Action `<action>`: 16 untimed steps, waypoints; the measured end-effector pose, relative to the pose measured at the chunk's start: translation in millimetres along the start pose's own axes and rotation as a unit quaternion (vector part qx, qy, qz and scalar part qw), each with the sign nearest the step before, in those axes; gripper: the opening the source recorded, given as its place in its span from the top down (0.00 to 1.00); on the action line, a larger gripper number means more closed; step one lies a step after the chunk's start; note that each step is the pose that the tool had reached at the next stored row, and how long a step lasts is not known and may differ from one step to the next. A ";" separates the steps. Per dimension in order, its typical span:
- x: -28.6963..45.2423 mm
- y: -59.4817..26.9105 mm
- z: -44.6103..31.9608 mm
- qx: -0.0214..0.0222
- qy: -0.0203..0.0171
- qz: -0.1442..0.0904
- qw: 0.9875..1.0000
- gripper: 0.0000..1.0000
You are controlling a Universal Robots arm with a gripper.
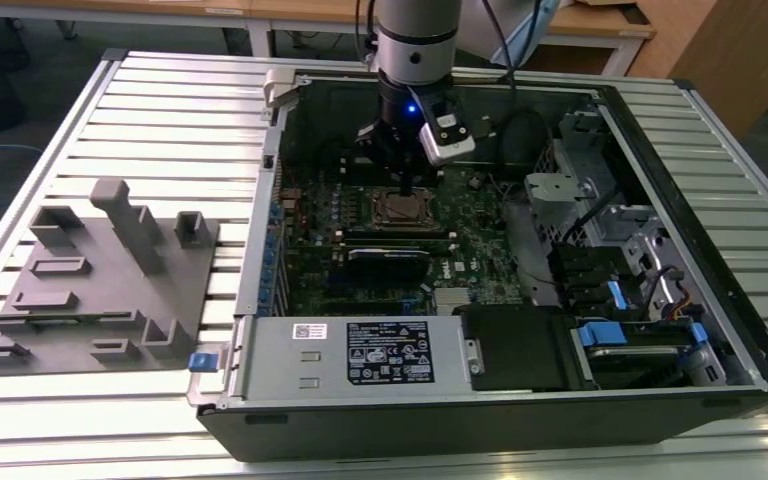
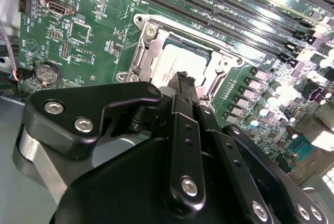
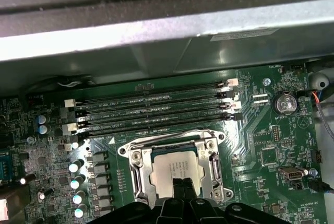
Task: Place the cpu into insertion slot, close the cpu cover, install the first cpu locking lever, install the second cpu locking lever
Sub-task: 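Install the second cpu locking lever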
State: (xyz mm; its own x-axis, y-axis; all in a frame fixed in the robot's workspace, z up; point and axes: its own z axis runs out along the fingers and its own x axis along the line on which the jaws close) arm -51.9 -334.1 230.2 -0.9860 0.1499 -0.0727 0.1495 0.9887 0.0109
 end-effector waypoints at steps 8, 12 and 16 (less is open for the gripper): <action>-0.8 -8.4 0.1 0.000 0.000 0.000 1.000 0.90; -2.3 -26.8 -3.5 0.000 0.000 0.000 1.000 0.90; -2.4 -29.4 -4.0 -0.001 0.000 0.000 1.000 0.90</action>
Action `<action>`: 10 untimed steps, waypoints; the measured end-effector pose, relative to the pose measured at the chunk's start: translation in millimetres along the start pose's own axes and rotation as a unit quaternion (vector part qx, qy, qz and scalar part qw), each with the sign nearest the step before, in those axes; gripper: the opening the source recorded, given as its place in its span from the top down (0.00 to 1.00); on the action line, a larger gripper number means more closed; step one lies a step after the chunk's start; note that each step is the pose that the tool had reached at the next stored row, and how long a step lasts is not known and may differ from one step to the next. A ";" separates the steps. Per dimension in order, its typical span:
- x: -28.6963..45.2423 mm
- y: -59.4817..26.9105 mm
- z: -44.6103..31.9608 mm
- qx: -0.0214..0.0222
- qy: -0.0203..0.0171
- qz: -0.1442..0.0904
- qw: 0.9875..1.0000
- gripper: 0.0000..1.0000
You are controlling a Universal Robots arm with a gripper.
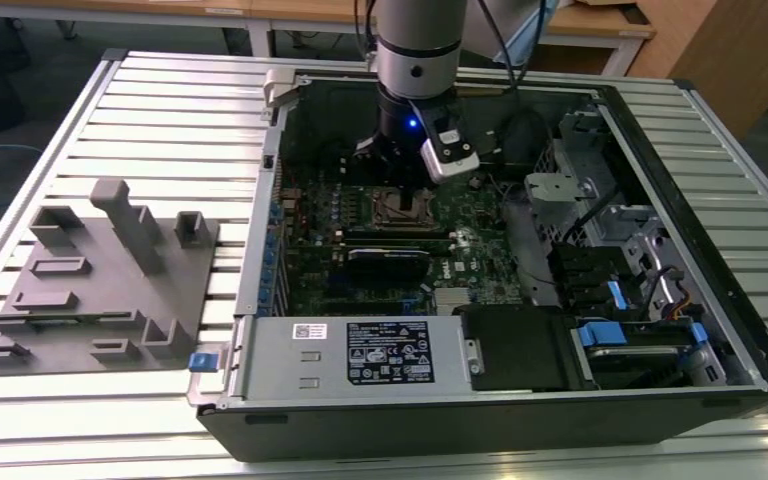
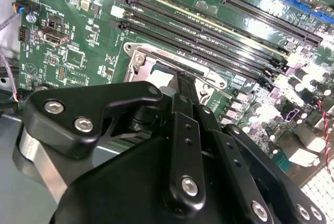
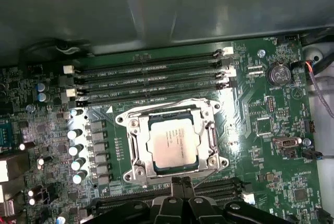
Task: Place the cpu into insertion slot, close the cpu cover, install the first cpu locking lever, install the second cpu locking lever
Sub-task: 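Install the second cpu locking lever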
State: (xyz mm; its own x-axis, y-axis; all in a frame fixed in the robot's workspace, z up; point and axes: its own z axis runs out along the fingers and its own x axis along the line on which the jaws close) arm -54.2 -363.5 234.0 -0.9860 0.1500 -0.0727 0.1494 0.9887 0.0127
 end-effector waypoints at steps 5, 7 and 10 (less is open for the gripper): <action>1.8 -8.2 0.0 0.000 -0.002 0.000 1.000 0.90; 5.5 -8.8 1.4 -0.001 -0.005 0.000 1.000 0.90; 13.5 -10.0 4.0 -0.002 -0.010 0.000 1.000 0.90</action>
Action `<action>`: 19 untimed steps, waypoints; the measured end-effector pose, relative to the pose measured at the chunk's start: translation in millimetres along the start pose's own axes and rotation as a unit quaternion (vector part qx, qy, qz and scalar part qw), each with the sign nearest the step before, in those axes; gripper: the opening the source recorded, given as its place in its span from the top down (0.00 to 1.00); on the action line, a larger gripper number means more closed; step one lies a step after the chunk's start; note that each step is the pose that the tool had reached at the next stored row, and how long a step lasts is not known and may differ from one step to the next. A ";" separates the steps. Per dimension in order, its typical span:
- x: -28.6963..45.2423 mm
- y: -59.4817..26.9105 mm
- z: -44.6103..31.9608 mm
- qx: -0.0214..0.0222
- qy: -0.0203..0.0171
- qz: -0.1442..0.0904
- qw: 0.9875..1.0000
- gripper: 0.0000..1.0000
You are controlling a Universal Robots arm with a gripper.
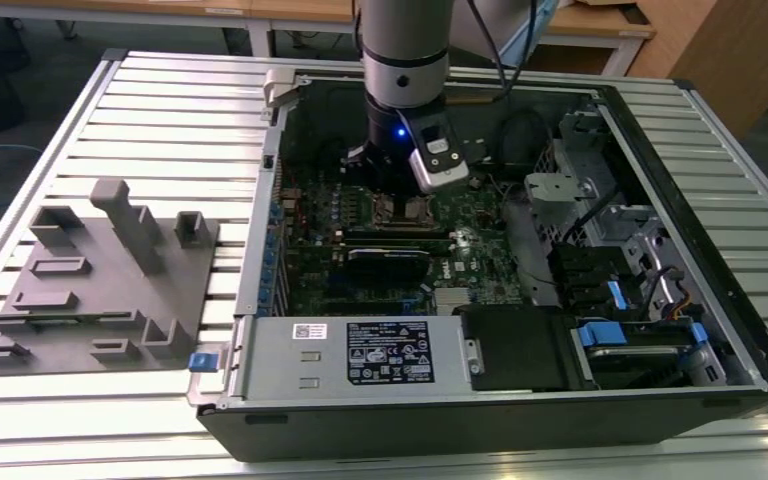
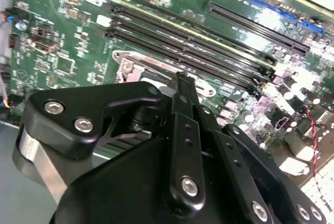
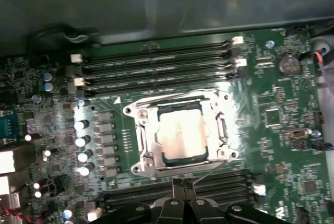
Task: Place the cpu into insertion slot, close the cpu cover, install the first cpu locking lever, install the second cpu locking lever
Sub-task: 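Install the second cpu locking lever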
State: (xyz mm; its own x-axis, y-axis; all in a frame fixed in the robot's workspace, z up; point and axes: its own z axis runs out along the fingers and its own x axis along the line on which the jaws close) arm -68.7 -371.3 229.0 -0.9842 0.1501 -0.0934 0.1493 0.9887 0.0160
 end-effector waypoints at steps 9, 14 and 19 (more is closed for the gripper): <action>17.5 -4.3 6.3 -0.002 -0.011 0.000 1.000 0.90; 17.8 -4.4 6.4 -0.002 -0.011 0.000 1.000 0.90; 21.2 -5.0 13.6 -0.002 -0.012 0.000 1.000 0.90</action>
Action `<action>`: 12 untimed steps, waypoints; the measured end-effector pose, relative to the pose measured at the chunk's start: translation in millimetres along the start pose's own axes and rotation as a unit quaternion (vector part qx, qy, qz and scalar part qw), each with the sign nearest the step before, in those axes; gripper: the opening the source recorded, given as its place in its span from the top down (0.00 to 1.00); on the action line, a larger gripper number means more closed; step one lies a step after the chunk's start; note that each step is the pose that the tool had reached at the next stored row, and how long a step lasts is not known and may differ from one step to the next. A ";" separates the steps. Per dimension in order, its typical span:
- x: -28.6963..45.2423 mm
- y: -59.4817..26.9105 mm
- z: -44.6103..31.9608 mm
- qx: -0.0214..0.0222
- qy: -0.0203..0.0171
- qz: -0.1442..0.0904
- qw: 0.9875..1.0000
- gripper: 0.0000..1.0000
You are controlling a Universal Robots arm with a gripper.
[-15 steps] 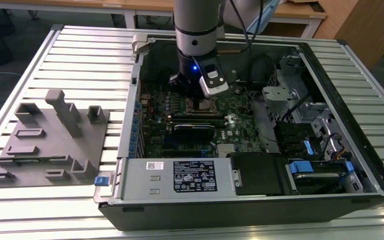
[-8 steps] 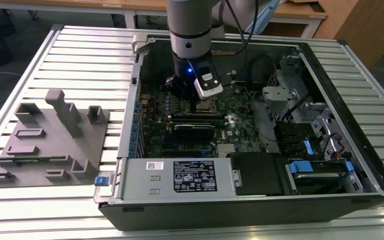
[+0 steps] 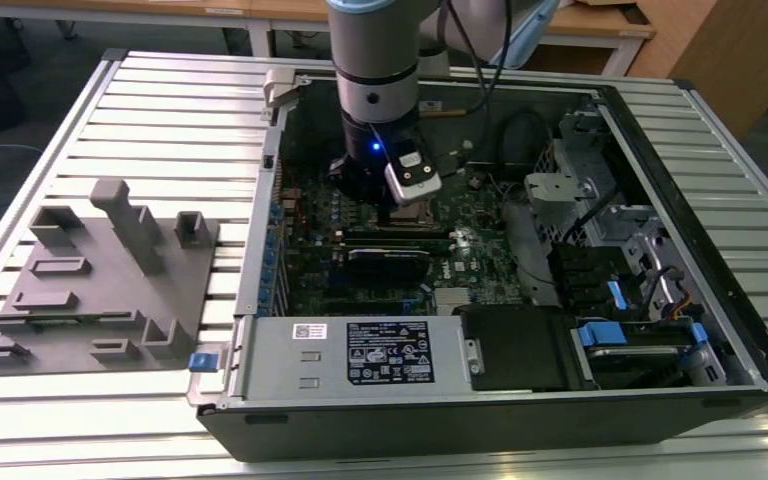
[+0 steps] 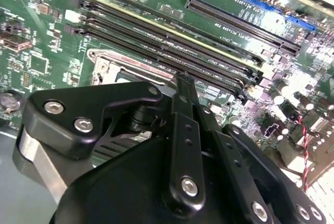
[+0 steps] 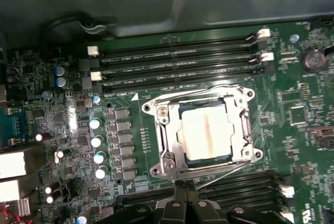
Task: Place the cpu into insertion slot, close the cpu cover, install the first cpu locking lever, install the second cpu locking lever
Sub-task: 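Install the second cpu locking lever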
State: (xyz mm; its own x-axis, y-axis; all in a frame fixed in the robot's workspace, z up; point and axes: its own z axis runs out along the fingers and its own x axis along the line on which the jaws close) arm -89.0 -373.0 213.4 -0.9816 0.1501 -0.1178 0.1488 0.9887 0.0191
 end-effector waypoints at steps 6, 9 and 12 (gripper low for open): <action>1.5 -0.3 6.1 0.000 0.000 0.000 1.000 0.90; 3.0 -0.4 8.2 0.000 0.000 0.000 1.000 0.90; 4.5 -0.7 9.8 0.000 0.000 0.000 1.000 0.90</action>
State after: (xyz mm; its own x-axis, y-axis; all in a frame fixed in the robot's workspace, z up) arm -92.4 -373.1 203.1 -0.9816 0.1500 -0.1180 0.1488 0.9887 0.0187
